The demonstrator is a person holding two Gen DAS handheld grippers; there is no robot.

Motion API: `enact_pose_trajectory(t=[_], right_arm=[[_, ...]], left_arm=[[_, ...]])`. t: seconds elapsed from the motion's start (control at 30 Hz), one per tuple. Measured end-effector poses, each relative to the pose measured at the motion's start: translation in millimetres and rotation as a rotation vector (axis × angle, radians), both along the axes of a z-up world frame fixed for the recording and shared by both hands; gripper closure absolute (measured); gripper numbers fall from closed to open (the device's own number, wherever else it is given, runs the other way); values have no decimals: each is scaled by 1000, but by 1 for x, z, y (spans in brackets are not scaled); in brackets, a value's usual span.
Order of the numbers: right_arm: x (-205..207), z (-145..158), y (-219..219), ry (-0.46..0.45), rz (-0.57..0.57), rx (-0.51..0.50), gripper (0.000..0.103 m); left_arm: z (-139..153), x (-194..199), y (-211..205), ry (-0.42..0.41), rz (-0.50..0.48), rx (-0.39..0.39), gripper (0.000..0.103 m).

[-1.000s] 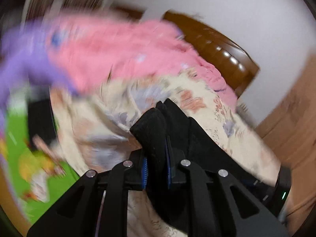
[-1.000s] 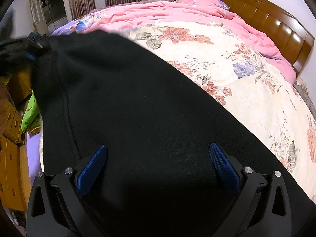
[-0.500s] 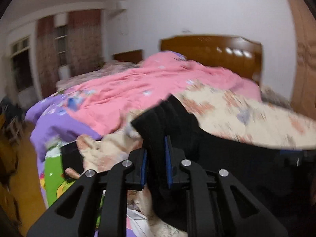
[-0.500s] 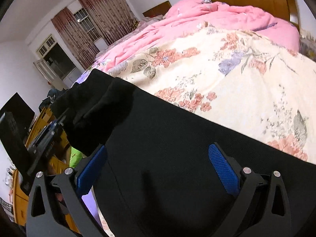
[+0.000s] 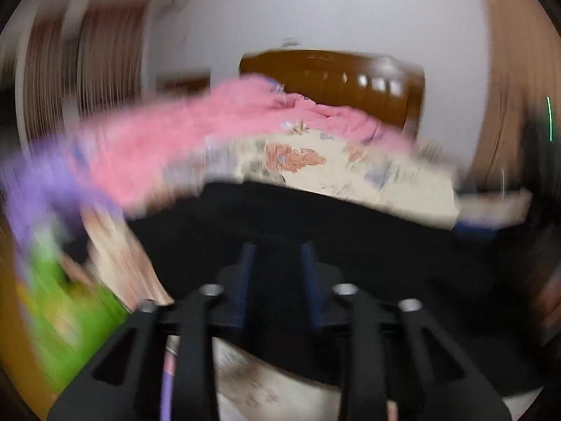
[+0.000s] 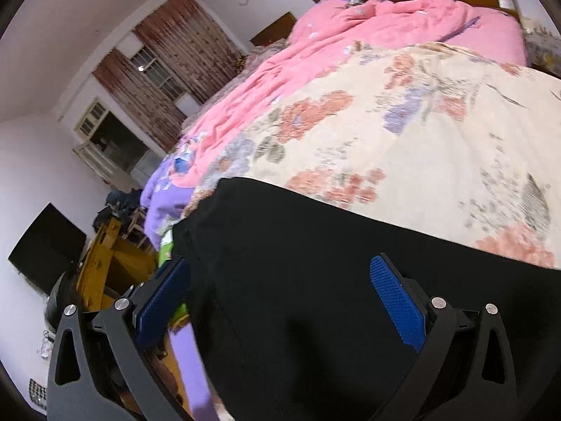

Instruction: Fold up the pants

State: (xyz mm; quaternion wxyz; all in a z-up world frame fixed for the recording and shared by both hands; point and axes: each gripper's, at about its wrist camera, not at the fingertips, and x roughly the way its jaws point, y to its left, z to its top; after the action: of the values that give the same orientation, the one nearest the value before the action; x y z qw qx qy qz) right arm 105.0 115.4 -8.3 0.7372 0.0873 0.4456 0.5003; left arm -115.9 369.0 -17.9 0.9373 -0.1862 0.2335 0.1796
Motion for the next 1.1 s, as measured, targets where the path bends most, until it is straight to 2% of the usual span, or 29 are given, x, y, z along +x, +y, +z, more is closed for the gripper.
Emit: enact_pose_trajectory(t=[0.1, 0.13, 0.17, 0.2, 0.27, 0.3, 0.37, 0.5, 0.6, 0.7, 0.83, 0.97, 1.1], right_arm=[[-5, -11, 4, 38, 18, -23, 4], [-10, -12, 10, 35, 46, -27, 4], [-17, -9, 17, 17, 77, -32, 4], [-27, -5, 28, -21, 113, -45, 4], [-44, -1, 47, -86, 169, -78, 4], [-49, -1, 52, -101, 183, -88, 4], [-56, -5, 58, -105, 192, -103, 4], [-58, -15, 56, -88, 175, -137, 4], [-55, -16, 49, -80, 152, -136, 4], [-55, -16, 48, -77, 143, -141, 4], [-66, -15, 62, -106, 179, -164, 4], [-73, -18, 67, -128, 193, -190, 4], [-70, -21, 62, -110, 180, -181, 4]], left_arm=[[-13, -22, 63, -94, -5, -377, 65], [-20, -29, 86, -112, -33, -514, 60], [-24, -29, 96, -112, -84, -583, 58], [-27, -30, 101, -118, -111, -619, 58], [-32, -29, 102, -91, -123, -627, 57], [-40, -27, 100, -70, -152, -647, 56], [-56, -26, 101, -51, -136, -678, 56], [-79, -28, 112, -128, -130, -777, 56], [-75, -40, 114, -162, -127, -800, 55], [-75, -54, 121, -154, -78, -785, 40], [-90, -70, 131, -189, -33, -862, 40], [-91, -62, 131, -193, -54, -869, 40], [-73, -56, 132, -229, -71, -845, 40]])
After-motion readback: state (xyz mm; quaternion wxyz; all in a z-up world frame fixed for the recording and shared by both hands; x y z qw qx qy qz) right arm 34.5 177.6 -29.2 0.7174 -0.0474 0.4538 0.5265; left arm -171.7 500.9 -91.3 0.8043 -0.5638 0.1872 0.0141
